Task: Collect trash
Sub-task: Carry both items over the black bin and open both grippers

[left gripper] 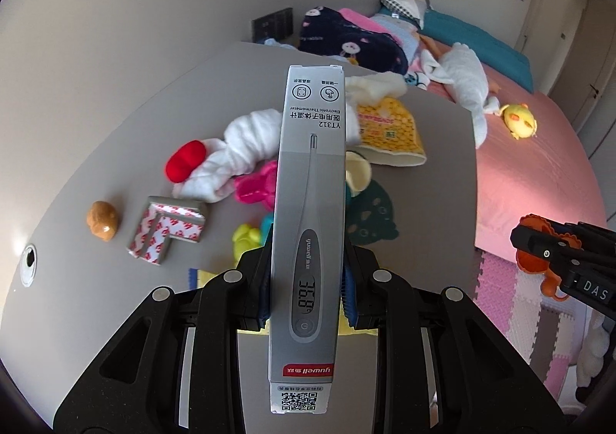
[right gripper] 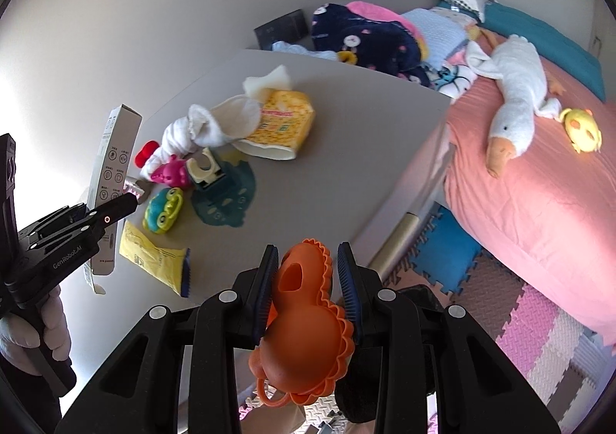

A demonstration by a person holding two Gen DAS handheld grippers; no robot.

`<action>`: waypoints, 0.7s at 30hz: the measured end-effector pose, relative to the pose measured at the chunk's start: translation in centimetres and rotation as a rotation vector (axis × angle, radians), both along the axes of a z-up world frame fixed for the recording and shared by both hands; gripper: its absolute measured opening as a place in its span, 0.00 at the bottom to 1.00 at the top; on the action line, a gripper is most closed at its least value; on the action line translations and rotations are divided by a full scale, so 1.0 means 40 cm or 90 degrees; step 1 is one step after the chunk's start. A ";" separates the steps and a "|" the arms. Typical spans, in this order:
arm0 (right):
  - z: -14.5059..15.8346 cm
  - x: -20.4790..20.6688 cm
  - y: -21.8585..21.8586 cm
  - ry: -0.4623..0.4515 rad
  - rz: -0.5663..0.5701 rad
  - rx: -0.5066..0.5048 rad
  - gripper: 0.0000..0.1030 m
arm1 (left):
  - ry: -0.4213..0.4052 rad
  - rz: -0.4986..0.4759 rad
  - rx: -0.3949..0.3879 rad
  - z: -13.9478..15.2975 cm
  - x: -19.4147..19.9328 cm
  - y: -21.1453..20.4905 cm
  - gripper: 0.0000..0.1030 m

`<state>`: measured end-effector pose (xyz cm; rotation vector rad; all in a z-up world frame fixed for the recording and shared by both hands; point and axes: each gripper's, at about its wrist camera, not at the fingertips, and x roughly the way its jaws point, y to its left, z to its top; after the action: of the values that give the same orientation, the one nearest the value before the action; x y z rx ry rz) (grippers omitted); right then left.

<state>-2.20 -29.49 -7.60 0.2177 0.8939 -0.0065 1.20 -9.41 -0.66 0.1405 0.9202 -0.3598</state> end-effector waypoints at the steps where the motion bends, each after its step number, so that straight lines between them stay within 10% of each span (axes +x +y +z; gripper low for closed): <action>1: 0.000 -0.012 -0.010 -0.001 -0.010 0.000 0.33 | 0.000 -0.012 0.000 0.001 -0.003 -0.018 0.27; 21: -0.028 -0.242 -0.235 0.002 -0.211 0.036 0.33 | 0.034 -0.310 0.007 -0.018 -0.116 -0.376 0.27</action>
<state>-11.87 -38.89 -8.71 0.4162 0.8542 -0.2901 -3.43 -24.44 -1.39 0.3689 0.9352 -0.8129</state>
